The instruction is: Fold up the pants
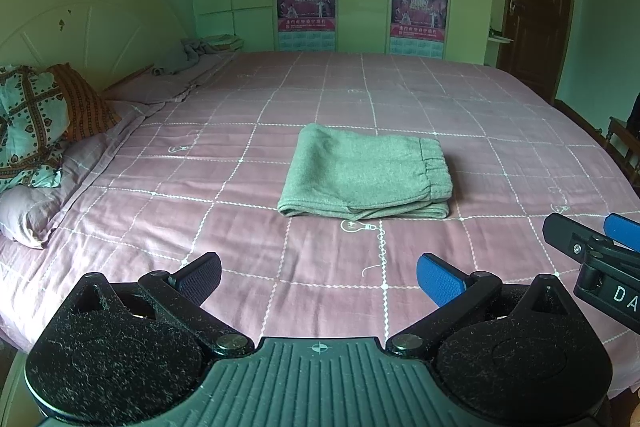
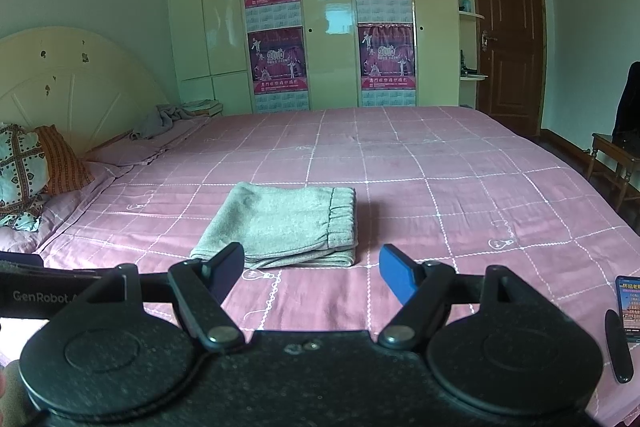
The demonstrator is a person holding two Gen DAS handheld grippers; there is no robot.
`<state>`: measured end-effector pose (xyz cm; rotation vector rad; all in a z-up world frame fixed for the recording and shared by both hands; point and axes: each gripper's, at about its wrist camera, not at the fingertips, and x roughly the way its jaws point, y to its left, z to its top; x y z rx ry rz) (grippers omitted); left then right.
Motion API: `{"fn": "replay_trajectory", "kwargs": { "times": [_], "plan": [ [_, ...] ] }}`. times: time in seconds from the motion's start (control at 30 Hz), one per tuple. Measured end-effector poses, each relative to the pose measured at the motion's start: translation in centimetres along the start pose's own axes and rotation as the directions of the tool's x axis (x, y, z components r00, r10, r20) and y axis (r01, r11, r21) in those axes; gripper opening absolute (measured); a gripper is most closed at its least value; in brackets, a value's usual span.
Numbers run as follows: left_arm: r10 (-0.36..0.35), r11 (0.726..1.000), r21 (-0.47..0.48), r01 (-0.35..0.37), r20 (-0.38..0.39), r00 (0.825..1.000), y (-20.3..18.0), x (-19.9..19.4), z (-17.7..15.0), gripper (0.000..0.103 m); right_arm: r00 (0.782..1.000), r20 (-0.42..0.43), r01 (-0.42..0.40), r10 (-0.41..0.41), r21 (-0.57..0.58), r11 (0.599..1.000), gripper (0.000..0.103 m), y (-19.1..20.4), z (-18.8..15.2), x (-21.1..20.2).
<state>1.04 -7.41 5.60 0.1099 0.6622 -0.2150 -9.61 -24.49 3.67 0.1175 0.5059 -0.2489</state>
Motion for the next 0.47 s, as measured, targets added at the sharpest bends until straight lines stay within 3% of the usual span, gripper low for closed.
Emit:
{"fn": "replay_trajectory", "kwargs": {
  "times": [0.3,0.47],
  "plan": [
    [-0.026,0.999,0.033,0.024,0.034,0.999,-0.3,0.4,0.2,0.103,1.000,-0.002,0.001,-0.001,0.005,1.000,0.074,-0.3,-0.2,0.3],
    [-0.033,0.998,0.045,0.032,0.015,0.999,-0.6,1.8,1.3,0.103,1.000,-0.008,0.005,-0.005,0.002,1.000,0.074,0.0,-0.5,1.0]
  ]
}}
